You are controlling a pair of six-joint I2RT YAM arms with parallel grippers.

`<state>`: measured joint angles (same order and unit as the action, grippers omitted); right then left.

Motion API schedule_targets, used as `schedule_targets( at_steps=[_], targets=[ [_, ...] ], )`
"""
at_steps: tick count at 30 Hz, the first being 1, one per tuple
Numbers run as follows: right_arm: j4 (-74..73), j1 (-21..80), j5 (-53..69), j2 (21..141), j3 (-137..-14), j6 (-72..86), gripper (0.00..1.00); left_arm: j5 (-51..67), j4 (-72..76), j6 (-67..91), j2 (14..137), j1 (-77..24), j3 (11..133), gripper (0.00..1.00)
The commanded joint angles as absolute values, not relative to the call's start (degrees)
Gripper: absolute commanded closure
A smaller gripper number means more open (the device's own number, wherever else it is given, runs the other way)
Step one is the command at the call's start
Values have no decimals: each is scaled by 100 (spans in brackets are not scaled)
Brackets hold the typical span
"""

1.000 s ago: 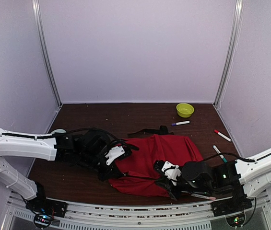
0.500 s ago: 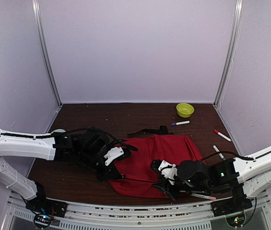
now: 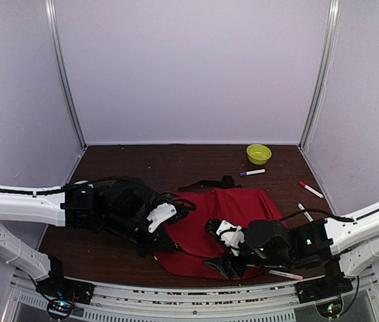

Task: Pack the student bag
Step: Hold the largest pocket of the student bag.

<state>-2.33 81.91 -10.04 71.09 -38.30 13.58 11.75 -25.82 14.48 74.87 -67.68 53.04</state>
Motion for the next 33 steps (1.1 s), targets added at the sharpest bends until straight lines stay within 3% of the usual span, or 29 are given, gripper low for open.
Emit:
schedule_targets(
  at_steps=[1,6,17,27,29,33],
  targets=[
    [-22,8248,-1012,7162,-4155,1184,28,1085,-2257,1690,7469,-6968,5613,100],
    [447,8344,-1212,7108,-3929,984,28,1086,-2148,1755,7672,-7107,5823,100],
    [3272,8815,-1342,7211,-2569,-323,28,1288,-1863,1785,7806,-7161,5950,100],
    [3409,8855,-2091,7629,-2871,-688,31,1354,-1855,1811,7884,-7222,5972,100],
    [3343,8851,-2141,7779,-2971,-731,35,1381,-1831,1813,7900,-7233,5976,100],
    [3081,8851,-2186,7934,-3179,-667,60,1393,-1828,1802,7923,-7255,5987,100]
  ],
)
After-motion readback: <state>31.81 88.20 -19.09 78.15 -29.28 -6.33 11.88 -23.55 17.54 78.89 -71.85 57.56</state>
